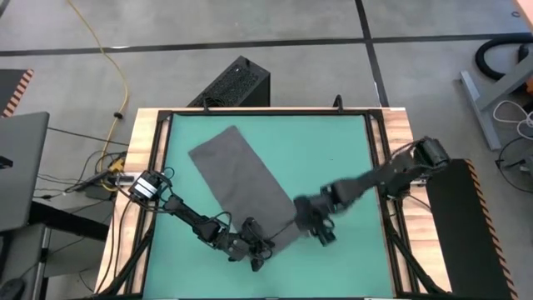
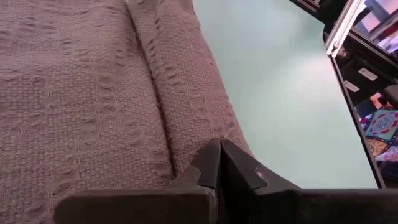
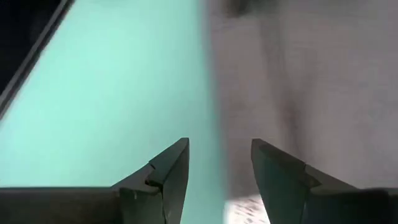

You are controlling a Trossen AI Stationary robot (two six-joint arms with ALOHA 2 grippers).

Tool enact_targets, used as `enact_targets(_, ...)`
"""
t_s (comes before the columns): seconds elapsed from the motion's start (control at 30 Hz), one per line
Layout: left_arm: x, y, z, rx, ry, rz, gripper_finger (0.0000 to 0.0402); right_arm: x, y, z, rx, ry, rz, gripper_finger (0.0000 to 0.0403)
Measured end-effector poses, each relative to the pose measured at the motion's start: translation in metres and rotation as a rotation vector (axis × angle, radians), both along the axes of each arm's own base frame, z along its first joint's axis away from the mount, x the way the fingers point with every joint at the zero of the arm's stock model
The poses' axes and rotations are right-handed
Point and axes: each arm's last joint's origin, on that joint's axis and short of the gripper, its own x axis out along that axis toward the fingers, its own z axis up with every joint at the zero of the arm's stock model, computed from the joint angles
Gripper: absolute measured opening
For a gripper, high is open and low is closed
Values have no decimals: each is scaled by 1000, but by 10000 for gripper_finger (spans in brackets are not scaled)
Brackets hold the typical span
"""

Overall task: Roll towel
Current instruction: Roll the black towel

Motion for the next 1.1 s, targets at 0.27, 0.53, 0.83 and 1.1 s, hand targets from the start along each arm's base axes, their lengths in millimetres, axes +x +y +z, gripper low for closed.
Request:
enact_targets(0.27,1,2,0,-13,14,-14,0,-16,57,-25,-417,-139,47,196)
enact_targets(0.53,1,2,-1,-26,15,-11,0,-7,64,-47,-576,-197,3,191)
enact_targets(0.83,-1,-5,6,22,-50,-8,0,2,48,-58,-392,-54,19,25)
enact_targets(1.1,-1,-13,20,95,-180,-12,0,5,10,-46,104,252,-50,24)
